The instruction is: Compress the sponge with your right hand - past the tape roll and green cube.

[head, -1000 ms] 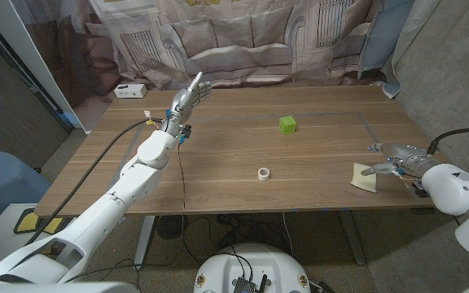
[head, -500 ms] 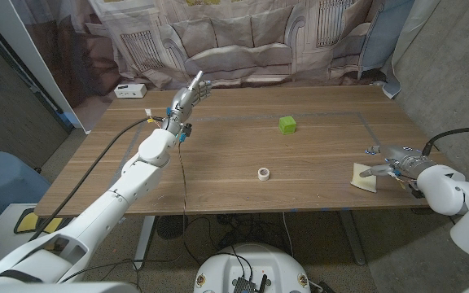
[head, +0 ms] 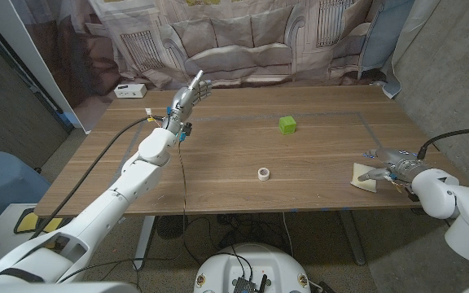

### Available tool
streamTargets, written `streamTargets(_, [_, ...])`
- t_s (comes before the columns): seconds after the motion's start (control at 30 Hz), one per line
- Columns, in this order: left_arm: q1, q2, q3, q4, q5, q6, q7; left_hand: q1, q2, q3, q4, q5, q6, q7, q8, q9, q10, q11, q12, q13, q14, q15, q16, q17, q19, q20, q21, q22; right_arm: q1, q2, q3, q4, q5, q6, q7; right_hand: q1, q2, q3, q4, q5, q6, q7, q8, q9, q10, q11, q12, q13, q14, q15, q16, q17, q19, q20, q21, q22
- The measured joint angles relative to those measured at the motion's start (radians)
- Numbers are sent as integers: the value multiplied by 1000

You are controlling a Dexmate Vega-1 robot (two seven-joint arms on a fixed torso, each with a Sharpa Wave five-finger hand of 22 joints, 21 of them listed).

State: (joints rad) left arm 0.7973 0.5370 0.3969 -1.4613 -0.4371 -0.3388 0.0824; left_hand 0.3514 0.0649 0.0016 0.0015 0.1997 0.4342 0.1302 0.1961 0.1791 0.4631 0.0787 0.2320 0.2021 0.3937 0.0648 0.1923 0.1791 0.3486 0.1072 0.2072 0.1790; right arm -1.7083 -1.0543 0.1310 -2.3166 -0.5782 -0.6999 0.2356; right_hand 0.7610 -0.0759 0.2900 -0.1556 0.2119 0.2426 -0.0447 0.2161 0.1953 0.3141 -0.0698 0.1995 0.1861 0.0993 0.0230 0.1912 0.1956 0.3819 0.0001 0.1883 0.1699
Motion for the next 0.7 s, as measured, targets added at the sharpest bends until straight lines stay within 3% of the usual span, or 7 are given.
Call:
streamTargets(0.2, [0,3,0,-4,-2,4,-1,-5,5,0,0,0,0,0,0,0,0,0,0,0,5,5,0,0,0,0,-4,0,3,-24,-21,6,20,-20,-27,0,0,0,0,0,0,0,0,0,-5,5,0,0,0,0,0,0,0,0,0,0])
streamTargets(0.7, [-2,4,3,-8,-2,14,-1,-5,5,0,0,0,0,0,0,0,0,0,-8,0,5,5,0,0,0,0,-6,0,20,-81,-71,29,77,-53,-90,13,13,1,1,7,38,-9,7,0,33,-14,4,0,49,-13,22,0,24,5,5,0])
